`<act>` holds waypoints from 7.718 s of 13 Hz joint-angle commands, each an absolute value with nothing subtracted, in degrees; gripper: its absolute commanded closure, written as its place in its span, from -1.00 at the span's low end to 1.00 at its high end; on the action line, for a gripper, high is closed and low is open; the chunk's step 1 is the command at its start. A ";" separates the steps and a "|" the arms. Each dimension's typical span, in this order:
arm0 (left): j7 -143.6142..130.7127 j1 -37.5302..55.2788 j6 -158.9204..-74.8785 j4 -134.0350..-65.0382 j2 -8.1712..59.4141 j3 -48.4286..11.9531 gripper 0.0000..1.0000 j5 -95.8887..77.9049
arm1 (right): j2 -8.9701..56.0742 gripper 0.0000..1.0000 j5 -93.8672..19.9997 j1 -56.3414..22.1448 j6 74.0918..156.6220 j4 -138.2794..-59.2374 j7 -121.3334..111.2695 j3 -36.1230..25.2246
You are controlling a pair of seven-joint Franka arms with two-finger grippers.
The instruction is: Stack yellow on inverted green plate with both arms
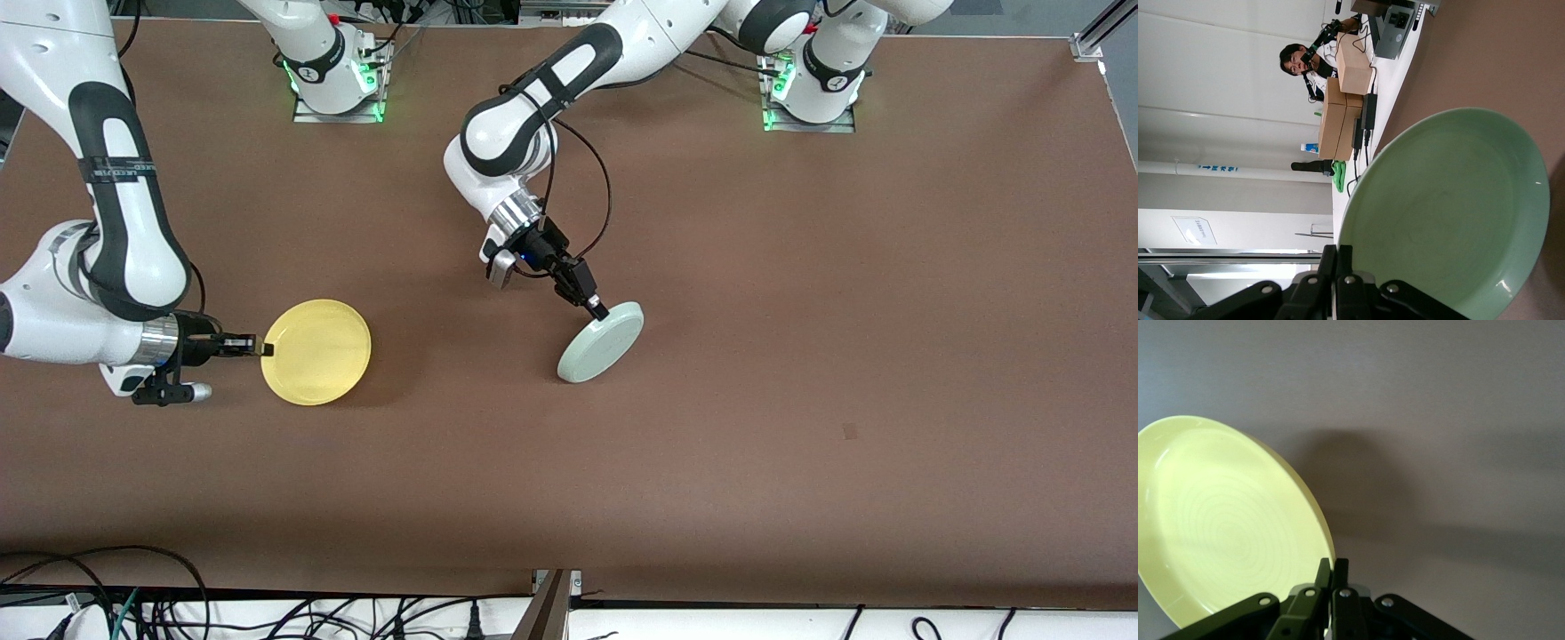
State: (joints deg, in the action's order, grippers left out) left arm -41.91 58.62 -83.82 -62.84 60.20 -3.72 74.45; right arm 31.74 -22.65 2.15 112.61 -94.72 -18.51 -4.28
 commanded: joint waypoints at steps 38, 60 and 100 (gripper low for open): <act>-33.57 39.91 -139.40 -75.32 49.23 -9.75 -1.00 30.73 | 31.81 1.00 -19.33 -5.09 101.51 -87.89 -13.71 -4.22; -8.90 9.25 -83.25 -74.53 12.23 -9.84 -1.00 1.51 | 43.41 1.00 -26.98 -36.38 137.45 -90.53 23.80 -3.96; 0.18 -4.76 -82.96 -85.69 4.67 -9.67 -1.00 -0.35 | 21.74 -1.00 -8.32 -23.17 87.63 -76.73 -6.86 -19.85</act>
State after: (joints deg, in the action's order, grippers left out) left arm -0.66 -5.12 -83.30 -87.31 3.91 -10.25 0.38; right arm 28.39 -15.95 -30.03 89.18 -75.15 -6.56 -29.65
